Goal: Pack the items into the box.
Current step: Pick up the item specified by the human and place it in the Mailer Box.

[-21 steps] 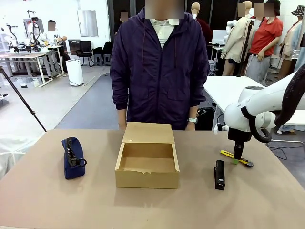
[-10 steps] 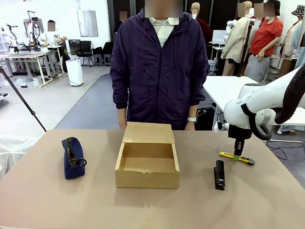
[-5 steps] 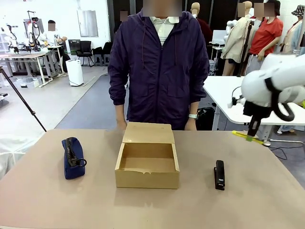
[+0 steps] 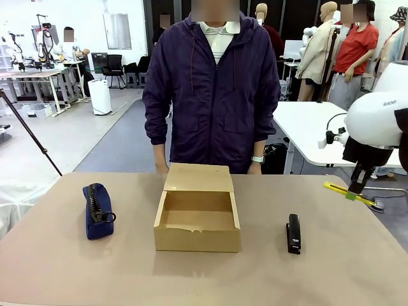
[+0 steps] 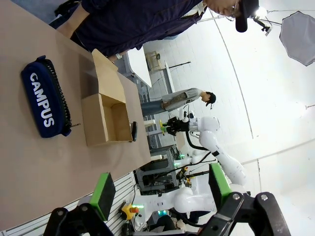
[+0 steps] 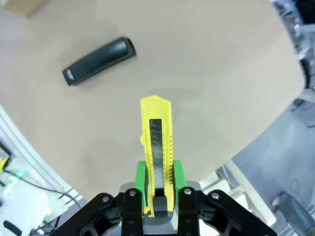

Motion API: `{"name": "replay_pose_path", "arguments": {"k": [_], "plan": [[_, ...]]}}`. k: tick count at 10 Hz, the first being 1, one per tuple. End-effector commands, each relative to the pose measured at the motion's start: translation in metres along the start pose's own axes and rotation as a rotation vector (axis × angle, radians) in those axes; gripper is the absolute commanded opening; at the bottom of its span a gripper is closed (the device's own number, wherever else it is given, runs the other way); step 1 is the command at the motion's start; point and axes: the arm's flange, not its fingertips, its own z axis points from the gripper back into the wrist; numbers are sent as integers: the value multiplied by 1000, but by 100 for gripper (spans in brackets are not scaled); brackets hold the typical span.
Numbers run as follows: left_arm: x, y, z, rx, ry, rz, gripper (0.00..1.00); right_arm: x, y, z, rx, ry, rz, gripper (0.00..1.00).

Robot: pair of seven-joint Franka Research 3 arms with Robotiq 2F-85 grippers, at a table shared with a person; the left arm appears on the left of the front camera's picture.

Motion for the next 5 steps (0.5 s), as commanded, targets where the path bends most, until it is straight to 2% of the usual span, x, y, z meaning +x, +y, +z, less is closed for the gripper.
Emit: {"name": "replay_pose_path", "arguments": {"k": [1, 3, 4, 5], "plan": [[1, -3, 0, -24, -7, -8, 100, 10, -16, 8, -26, 1, 20, 0], [1, -3, 0, -24, -7, -8, 100, 2, -3, 2, -5, -2, 4, 0], [1, -3, 0, -24, -7, -8, 100, 32, 11, 1, -35, -80, 105, 0], [1, -3, 0, -24, -7, -8, 100, 79, 33, 12, -60, -147, 230, 0]]}}
